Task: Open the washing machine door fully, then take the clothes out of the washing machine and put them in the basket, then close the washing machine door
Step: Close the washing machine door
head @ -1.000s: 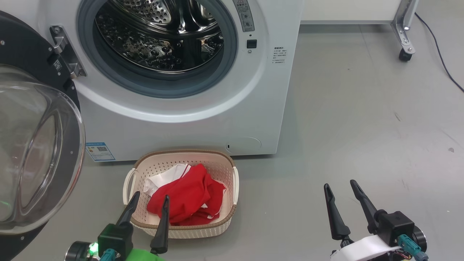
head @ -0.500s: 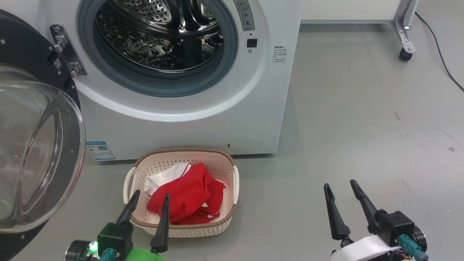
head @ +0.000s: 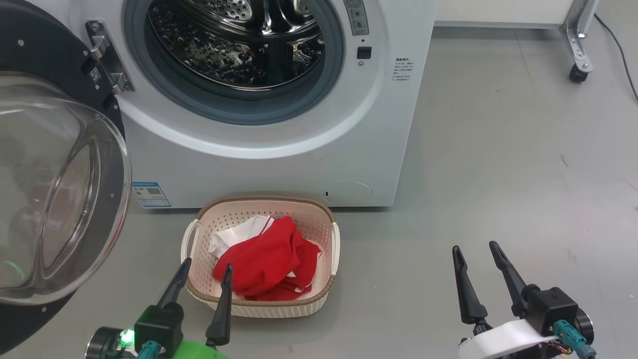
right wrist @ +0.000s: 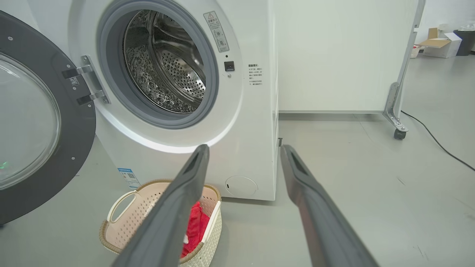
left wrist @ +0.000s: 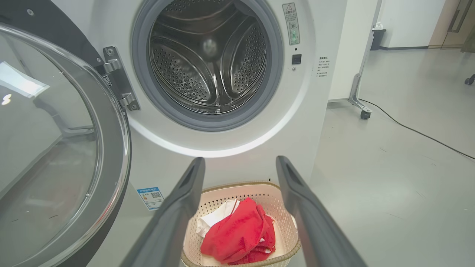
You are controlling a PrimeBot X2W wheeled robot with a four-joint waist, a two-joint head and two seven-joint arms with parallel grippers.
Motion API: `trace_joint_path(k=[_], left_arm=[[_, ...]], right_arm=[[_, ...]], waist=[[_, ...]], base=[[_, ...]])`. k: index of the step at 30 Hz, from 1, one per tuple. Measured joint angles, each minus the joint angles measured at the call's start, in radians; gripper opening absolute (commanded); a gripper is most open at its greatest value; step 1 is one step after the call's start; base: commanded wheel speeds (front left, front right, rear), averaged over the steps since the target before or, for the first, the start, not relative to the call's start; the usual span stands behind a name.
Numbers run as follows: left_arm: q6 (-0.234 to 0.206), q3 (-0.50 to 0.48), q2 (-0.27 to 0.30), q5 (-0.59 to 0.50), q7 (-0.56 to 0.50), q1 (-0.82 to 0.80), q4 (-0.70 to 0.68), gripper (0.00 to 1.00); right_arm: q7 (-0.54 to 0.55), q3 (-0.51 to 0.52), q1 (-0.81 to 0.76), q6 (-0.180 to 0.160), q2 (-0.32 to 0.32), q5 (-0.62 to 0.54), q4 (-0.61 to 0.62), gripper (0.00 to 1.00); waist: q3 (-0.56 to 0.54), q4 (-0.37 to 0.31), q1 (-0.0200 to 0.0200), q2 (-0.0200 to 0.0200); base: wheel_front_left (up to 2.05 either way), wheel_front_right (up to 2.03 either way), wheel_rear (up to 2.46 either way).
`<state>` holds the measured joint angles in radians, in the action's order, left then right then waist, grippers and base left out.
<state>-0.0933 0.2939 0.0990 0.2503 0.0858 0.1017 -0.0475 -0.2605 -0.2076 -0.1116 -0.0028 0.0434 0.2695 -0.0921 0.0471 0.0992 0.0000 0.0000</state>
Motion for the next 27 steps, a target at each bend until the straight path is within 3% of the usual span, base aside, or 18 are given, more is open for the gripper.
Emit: trace_joint_path(k=[12,27], left_arm=[[-0.001,0.005,-0.007,0.0,0.018,-0.002,0.002,1.0],[-0.008,-0.014,-0.018,0.001,0.043,-0.003,0.005,1.0]], right_arm=[[0.0,0.011,0.0,0.0,0.014,0.0,0.001,1.0],[0.0,0.004,0.0,0.01,0.019,-0.009,0.001,1.0]], waist=[[0.015,0.09,0.0,0.0],[0.012,0.26,0.0,0.0]], base=[[0.0,0.0,0.0],[0.0,0.0,0.0]])
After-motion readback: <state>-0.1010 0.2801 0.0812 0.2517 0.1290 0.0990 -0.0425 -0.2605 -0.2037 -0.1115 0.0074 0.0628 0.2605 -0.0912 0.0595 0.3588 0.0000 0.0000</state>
